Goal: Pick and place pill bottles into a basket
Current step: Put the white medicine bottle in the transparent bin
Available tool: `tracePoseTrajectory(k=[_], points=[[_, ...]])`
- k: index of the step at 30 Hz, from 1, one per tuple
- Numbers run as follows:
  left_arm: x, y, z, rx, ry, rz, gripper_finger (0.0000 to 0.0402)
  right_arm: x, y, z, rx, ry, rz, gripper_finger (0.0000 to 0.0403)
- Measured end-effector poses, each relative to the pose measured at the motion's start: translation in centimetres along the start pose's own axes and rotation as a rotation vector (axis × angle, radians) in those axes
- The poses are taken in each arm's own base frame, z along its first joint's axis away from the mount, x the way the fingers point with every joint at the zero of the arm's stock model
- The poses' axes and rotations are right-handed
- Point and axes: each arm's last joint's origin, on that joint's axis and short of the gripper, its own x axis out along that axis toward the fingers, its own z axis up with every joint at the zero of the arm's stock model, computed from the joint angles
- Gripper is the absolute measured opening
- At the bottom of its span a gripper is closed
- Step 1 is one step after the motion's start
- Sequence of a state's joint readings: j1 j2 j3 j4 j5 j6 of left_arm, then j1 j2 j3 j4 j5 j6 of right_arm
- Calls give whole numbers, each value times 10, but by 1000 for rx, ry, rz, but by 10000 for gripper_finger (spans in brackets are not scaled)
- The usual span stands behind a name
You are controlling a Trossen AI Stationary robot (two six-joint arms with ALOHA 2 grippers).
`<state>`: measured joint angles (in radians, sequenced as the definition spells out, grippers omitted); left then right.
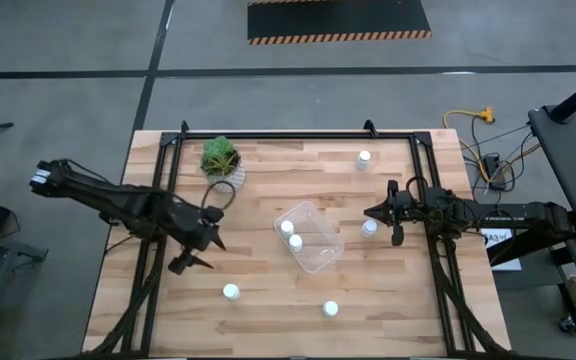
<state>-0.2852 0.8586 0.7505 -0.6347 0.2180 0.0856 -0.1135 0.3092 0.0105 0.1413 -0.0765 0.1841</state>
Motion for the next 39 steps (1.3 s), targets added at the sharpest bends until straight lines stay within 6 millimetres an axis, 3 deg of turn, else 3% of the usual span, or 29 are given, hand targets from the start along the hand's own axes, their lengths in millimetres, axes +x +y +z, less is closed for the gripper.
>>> tracePoseTrajectory(k=[12,19,30,39], points=[[53,9,2,-45,144,-116,249,0,0,0,0,0,-1,13],[74,11,9,-50,190,-153,249,0,0,0,0,0,-2,13],[76,-4,40,34,180,-183,249,0,0,0,0,1,-1,13],[70,-11,41,109,272,-44,249,0,0,0,0,0,-1,13]])
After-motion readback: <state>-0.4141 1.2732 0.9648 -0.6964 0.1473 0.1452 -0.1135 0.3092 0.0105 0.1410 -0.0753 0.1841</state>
